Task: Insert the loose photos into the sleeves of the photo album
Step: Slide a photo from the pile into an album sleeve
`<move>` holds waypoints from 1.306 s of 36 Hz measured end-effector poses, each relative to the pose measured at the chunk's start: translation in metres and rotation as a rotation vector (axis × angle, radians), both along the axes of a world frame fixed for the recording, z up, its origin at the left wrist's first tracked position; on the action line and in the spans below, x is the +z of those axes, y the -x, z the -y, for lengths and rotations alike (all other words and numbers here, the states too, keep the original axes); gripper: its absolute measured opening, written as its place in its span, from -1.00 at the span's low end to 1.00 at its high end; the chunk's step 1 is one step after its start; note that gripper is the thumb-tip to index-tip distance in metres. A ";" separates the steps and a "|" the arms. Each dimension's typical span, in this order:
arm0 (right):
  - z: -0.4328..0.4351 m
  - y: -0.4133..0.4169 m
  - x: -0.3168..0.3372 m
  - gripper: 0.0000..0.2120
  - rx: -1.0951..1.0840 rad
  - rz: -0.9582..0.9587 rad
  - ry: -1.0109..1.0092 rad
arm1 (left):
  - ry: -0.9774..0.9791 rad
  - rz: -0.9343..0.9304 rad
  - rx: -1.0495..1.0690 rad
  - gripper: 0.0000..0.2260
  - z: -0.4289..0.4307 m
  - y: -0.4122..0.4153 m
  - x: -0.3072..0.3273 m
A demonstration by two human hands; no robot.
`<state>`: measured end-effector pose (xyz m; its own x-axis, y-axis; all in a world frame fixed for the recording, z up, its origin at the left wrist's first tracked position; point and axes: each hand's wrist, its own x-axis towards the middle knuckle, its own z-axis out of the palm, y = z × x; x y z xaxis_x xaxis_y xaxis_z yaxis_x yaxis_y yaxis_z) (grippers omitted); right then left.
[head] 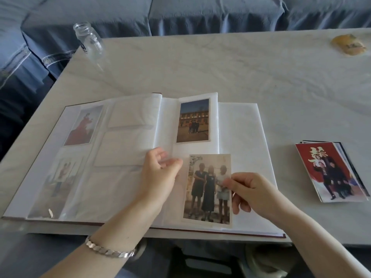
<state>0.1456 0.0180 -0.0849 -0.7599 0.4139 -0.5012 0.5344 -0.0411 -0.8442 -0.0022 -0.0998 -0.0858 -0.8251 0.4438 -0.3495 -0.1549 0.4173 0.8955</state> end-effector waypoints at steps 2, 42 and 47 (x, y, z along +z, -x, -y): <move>0.001 -0.001 0.002 -0.80 0.000 -0.020 -0.013 | 0.007 -0.035 -0.006 -0.53 0.000 0.000 0.001; 0.021 0.023 0.005 -0.77 -0.175 -0.039 -0.091 | -0.122 0.238 0.127 -0.82 -0.005 0.002 0.005; 0.022 0.021 0.005 -0.79 -0.162 -0.013 -0.035 | -0.096 0.246 -0.020 -0.85 -0.001 0.003 0.004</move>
<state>0.1248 -0.0042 -0.0798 -0.6878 0.5487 -0.4752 0.5125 -0.0965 -0.8532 -0.0048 -0.0983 -0.0815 -0.7112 0.5001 -0.4940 -0.3654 0.3374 0.8676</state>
